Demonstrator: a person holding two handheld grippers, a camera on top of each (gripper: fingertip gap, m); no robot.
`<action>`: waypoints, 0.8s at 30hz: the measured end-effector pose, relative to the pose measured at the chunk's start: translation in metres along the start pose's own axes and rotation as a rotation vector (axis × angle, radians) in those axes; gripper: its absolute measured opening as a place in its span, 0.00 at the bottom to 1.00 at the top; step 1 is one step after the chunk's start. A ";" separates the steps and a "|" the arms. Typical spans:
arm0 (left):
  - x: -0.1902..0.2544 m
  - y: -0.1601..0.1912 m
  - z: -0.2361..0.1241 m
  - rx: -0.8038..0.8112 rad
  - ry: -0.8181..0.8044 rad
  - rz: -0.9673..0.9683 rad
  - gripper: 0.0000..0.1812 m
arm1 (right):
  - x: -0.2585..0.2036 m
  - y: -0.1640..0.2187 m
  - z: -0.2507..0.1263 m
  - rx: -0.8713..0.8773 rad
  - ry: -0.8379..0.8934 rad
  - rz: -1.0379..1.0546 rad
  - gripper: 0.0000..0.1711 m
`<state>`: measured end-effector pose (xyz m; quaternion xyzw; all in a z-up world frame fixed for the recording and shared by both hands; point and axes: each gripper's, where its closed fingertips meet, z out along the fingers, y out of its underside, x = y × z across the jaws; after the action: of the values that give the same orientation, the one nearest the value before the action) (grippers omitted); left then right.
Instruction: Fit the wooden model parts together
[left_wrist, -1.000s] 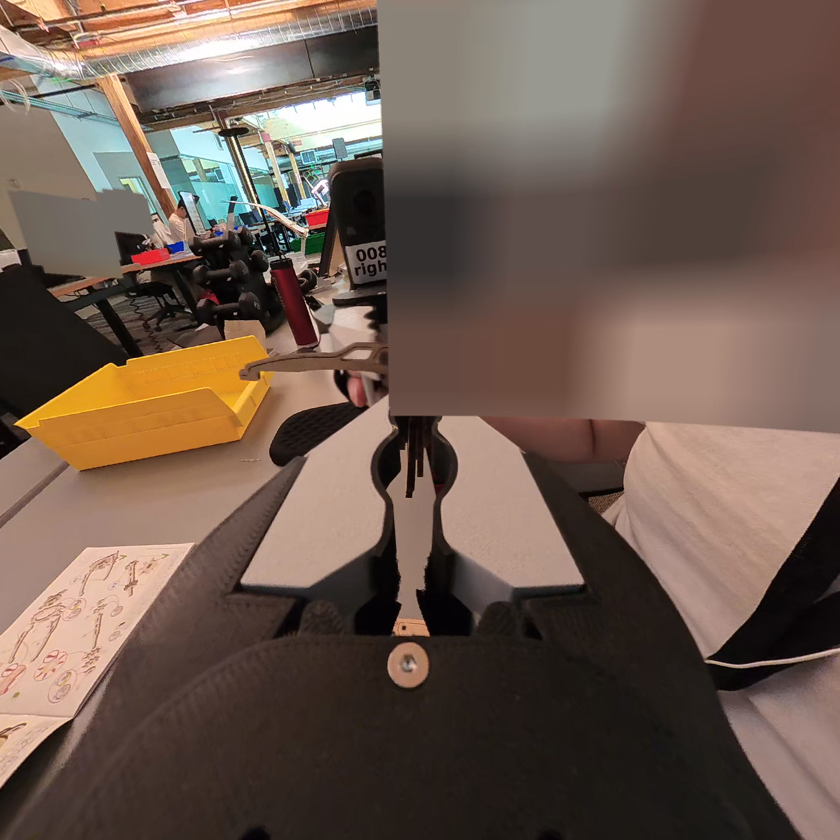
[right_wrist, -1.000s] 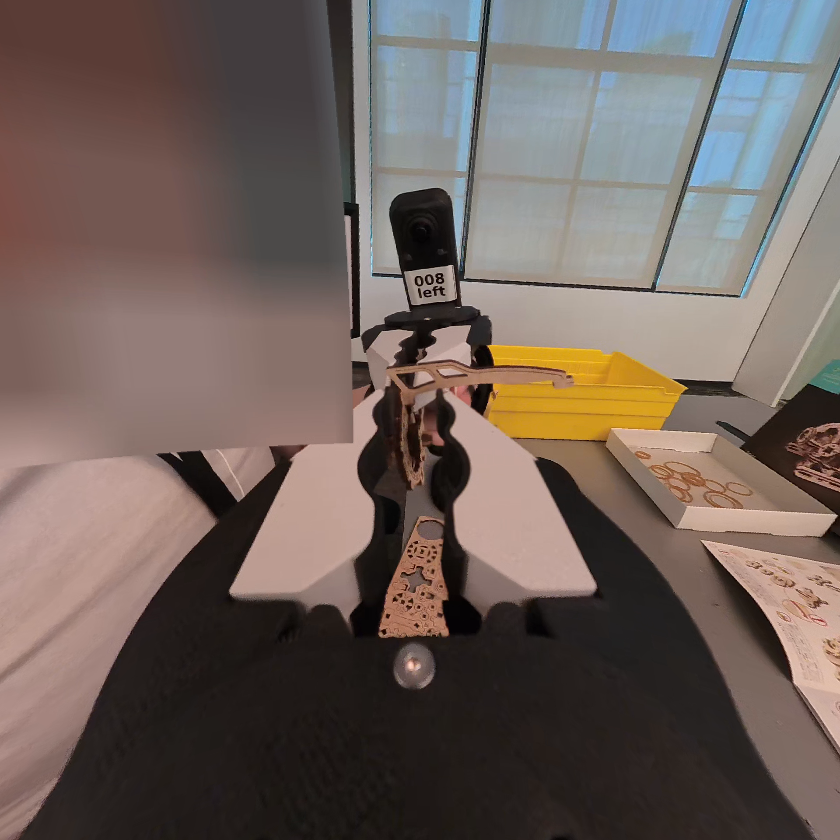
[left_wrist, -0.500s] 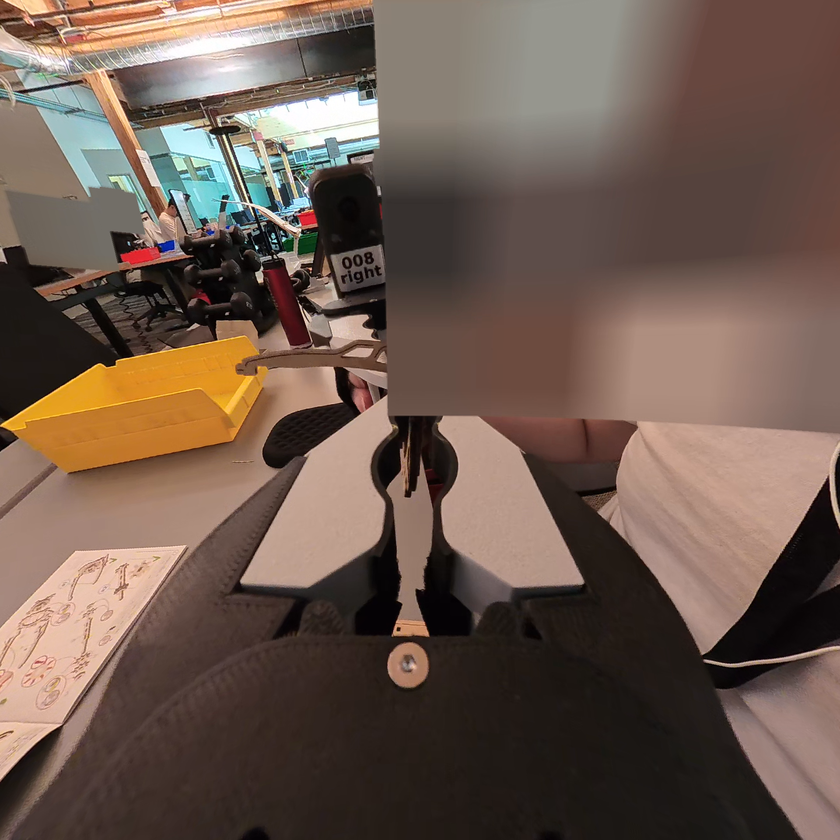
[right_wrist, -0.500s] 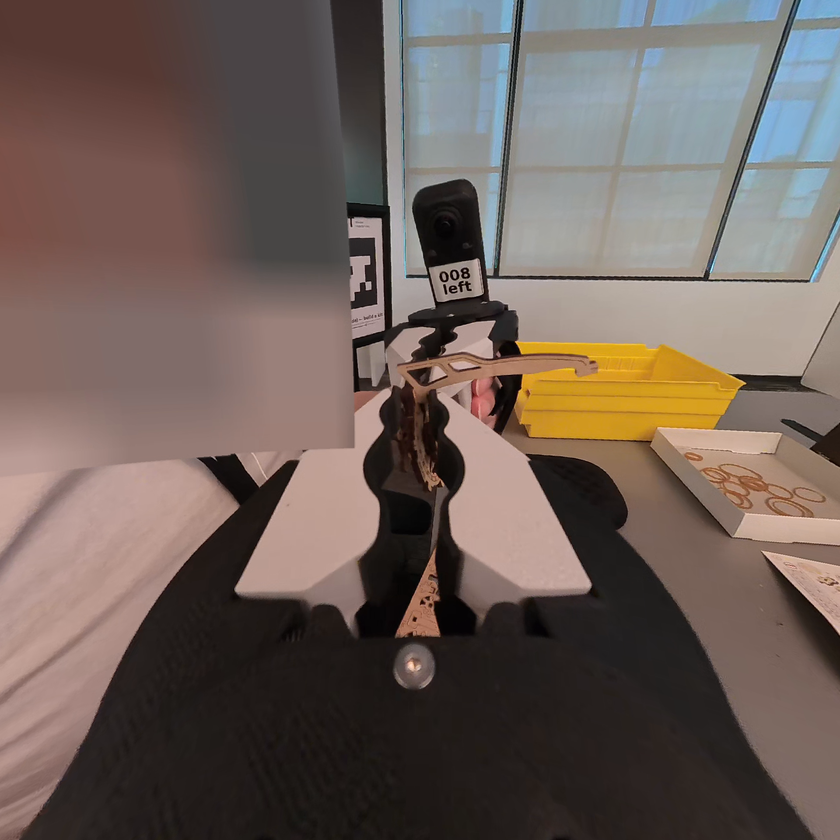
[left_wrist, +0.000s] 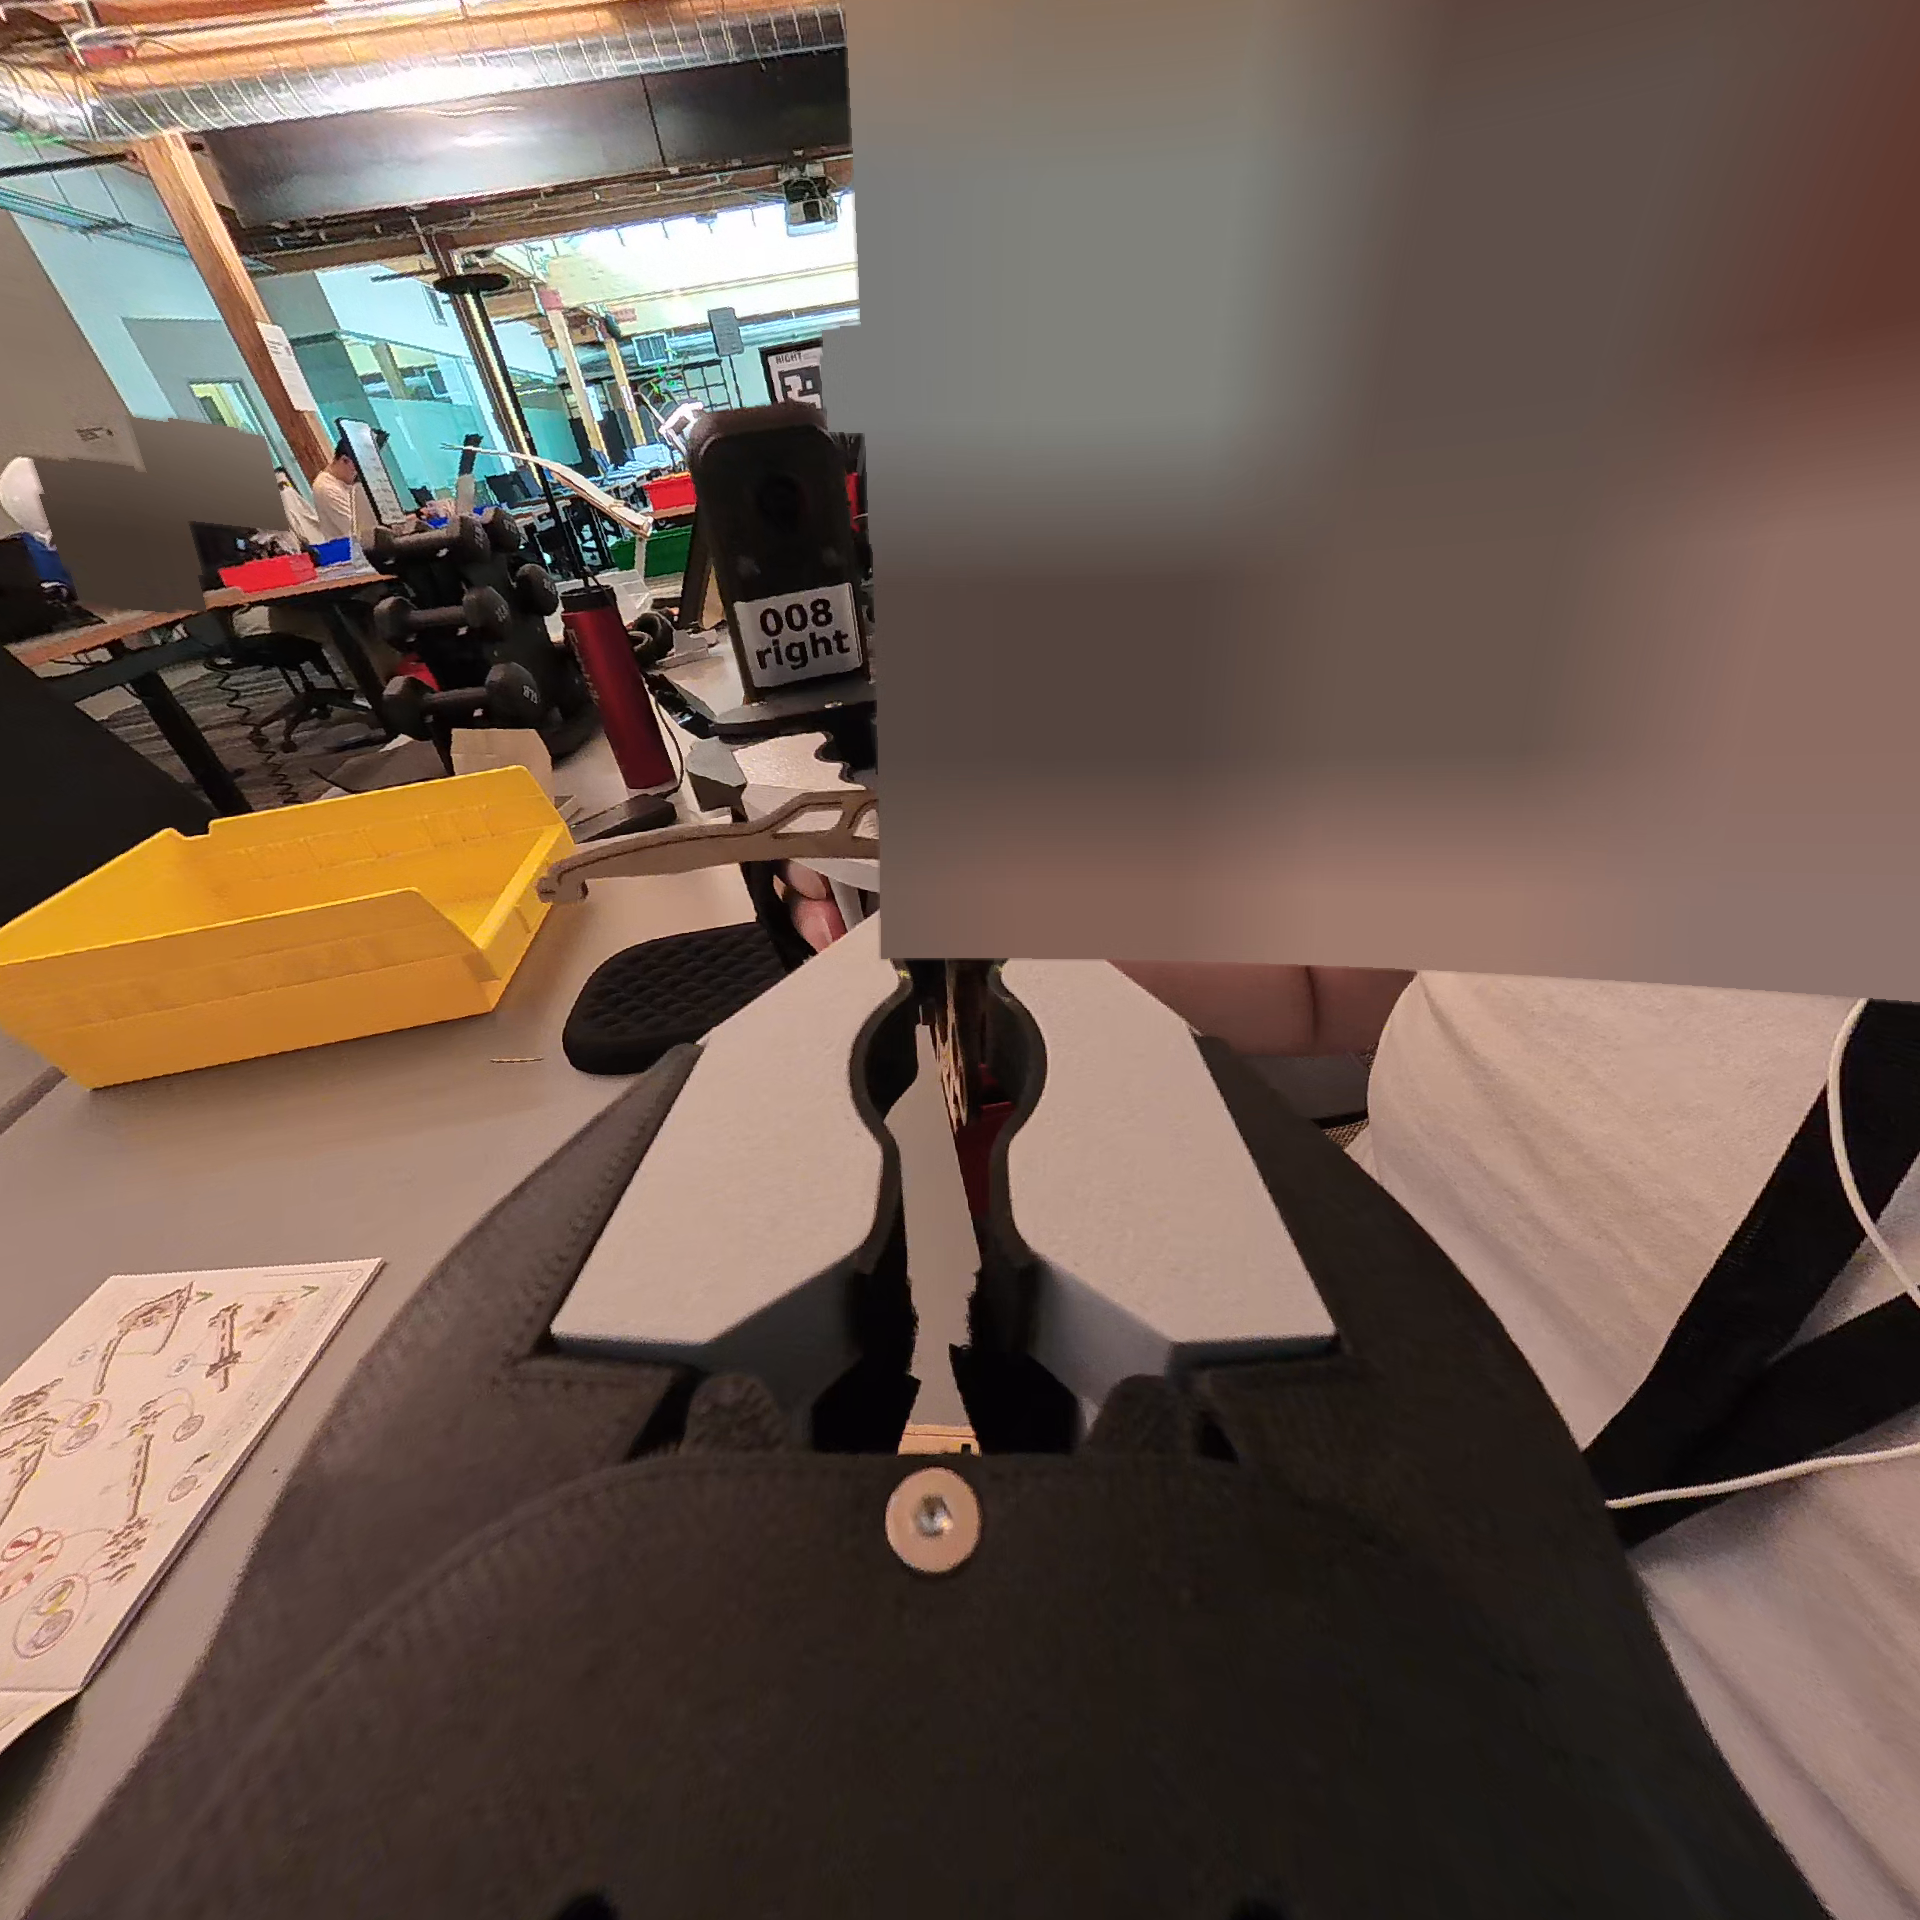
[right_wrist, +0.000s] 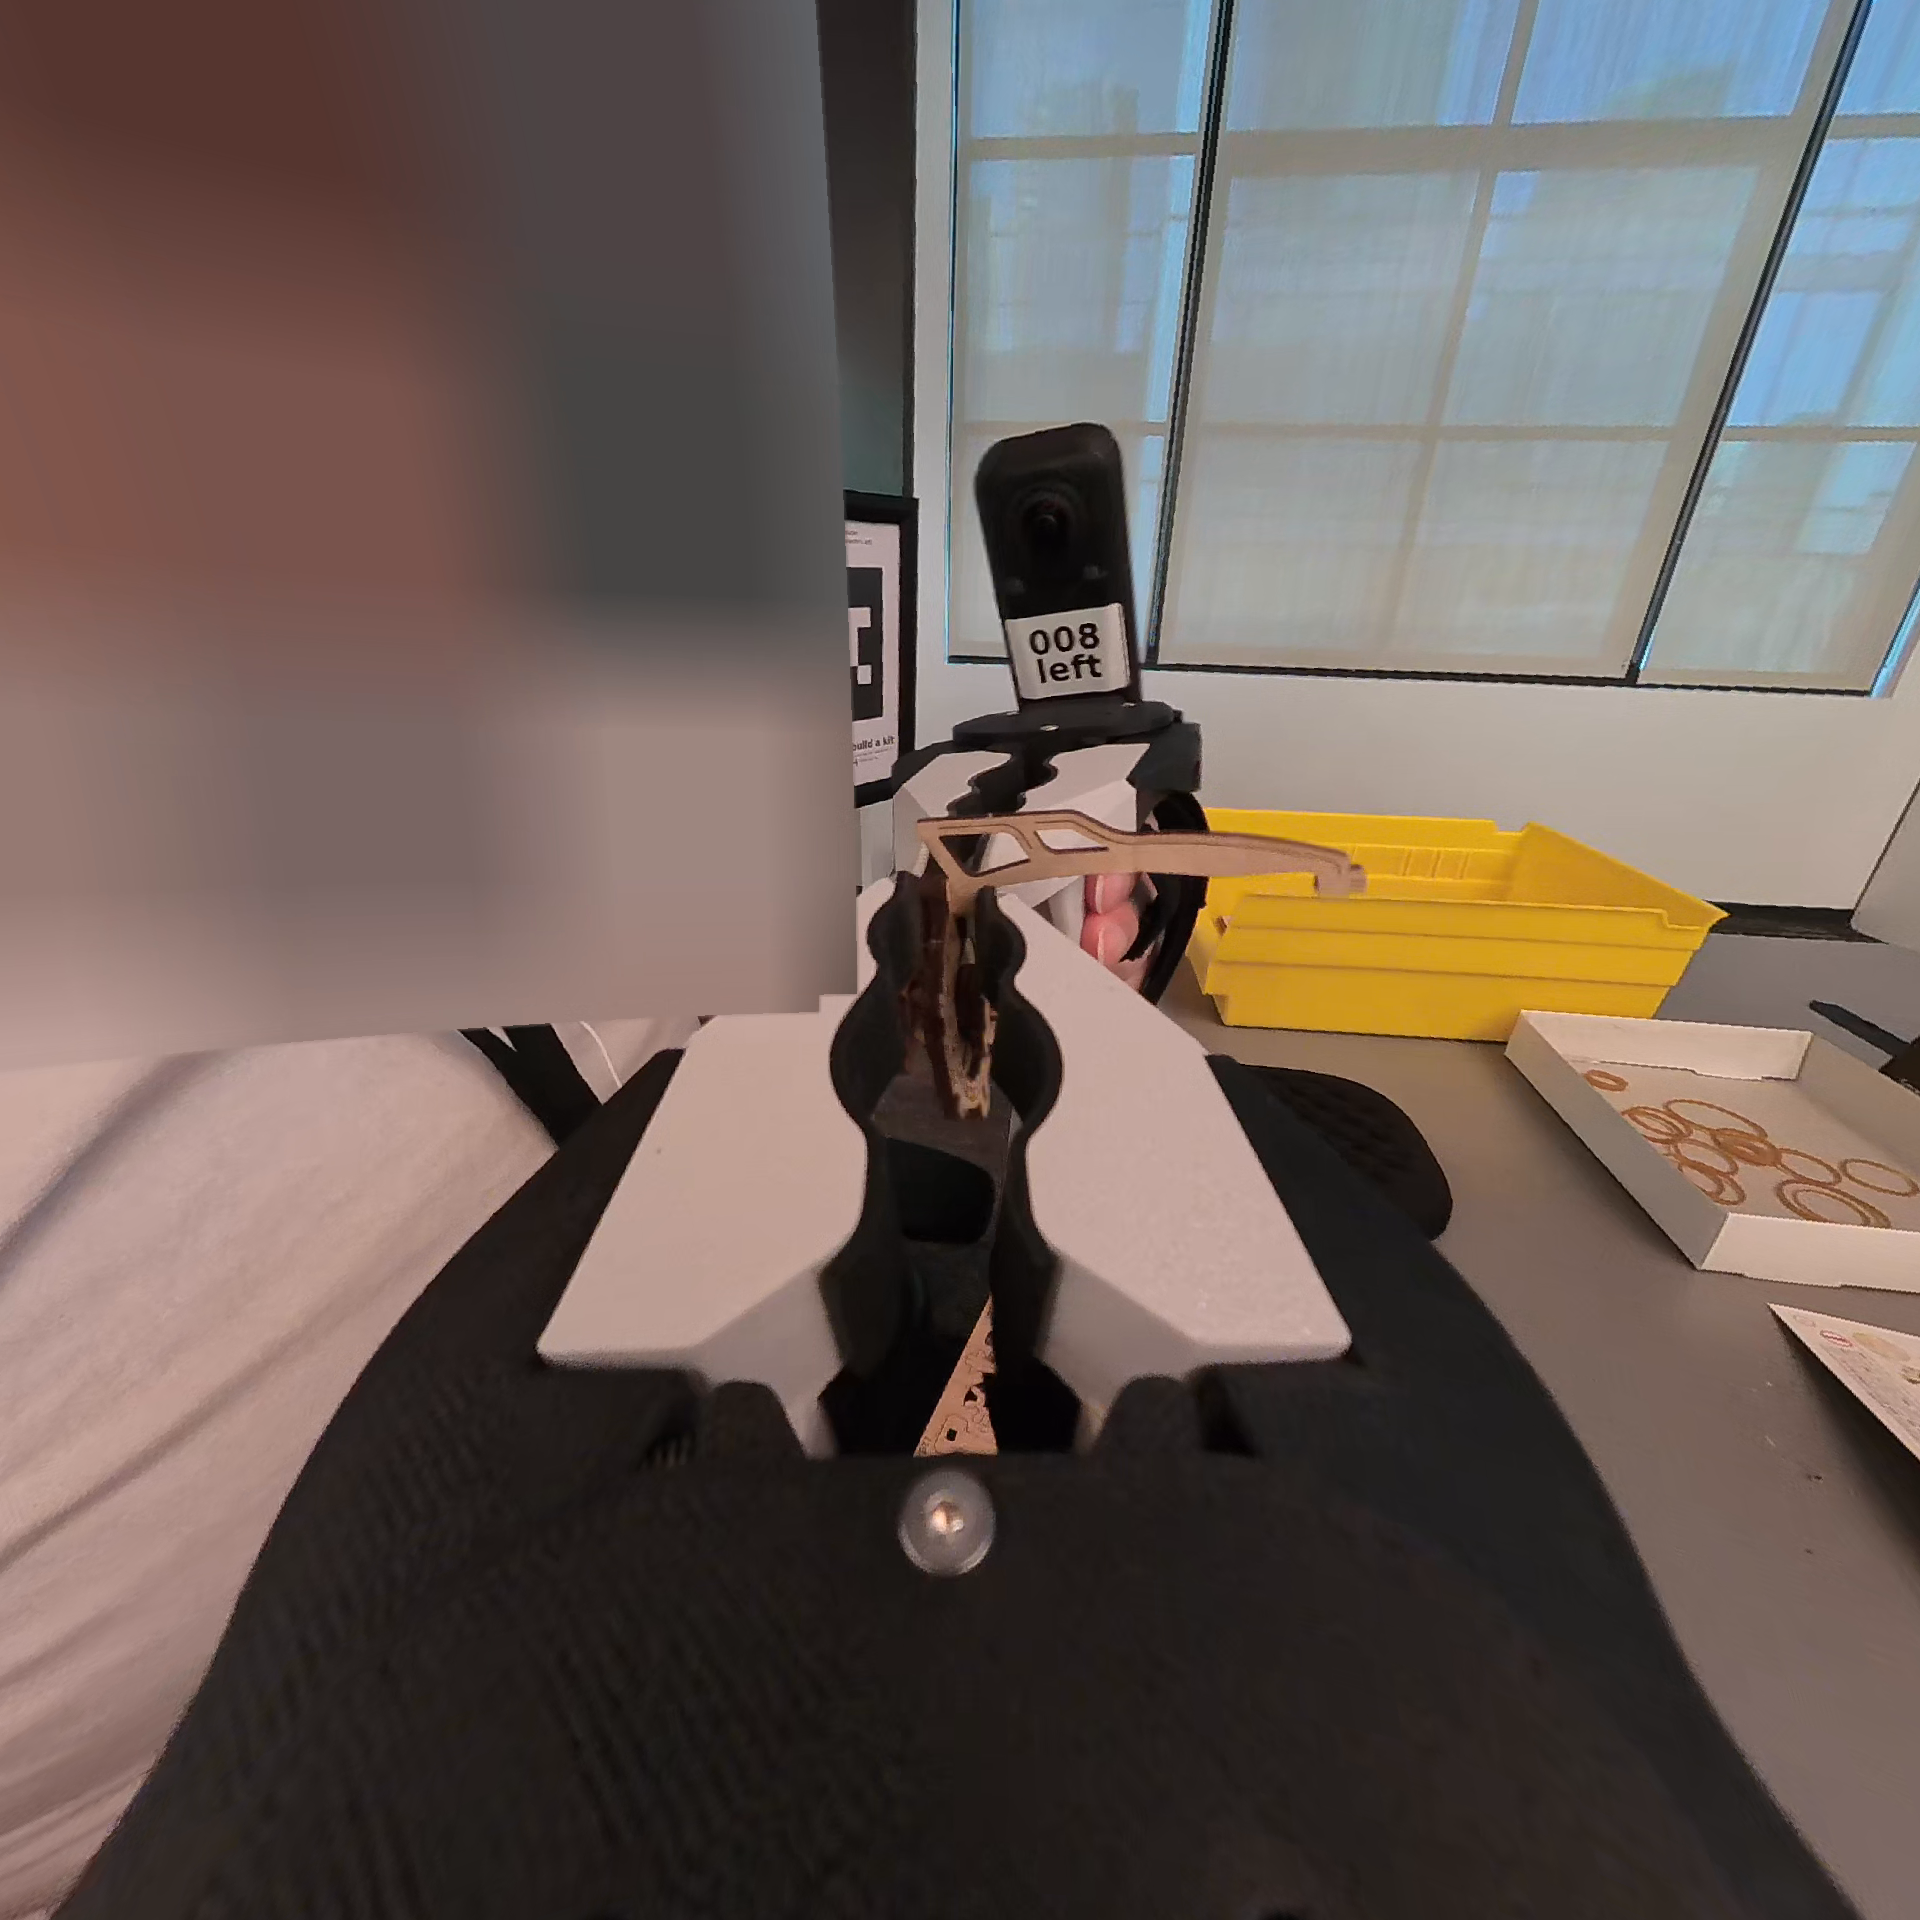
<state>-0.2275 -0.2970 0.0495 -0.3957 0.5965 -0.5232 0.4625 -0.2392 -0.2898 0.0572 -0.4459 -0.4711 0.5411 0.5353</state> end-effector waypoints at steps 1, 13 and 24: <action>-0.001 0.000 0.000 -0.003 -0.015 0.013 0.02 | 0.002 0.000 0.000 0.003 0.011 0.017 0.05; -0.010 -0.006 -0.004 0.007 -0.062 0.033 0.05 | 0.006 0.001 0.000 0.007 0.045 -0.016 0.06; -0.008 -0.006 -0.005 0.014 -0.050 0.042 0.07 | 0.004 0.002 0.003 0.004 0.046 -0.029 0.06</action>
<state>-0.2298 -0.2887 0.0570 -0.3928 0.5893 -0.5075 0.4908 -0.2427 -0.2862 0.0560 -0.4501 -0.4644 0.5237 0.5546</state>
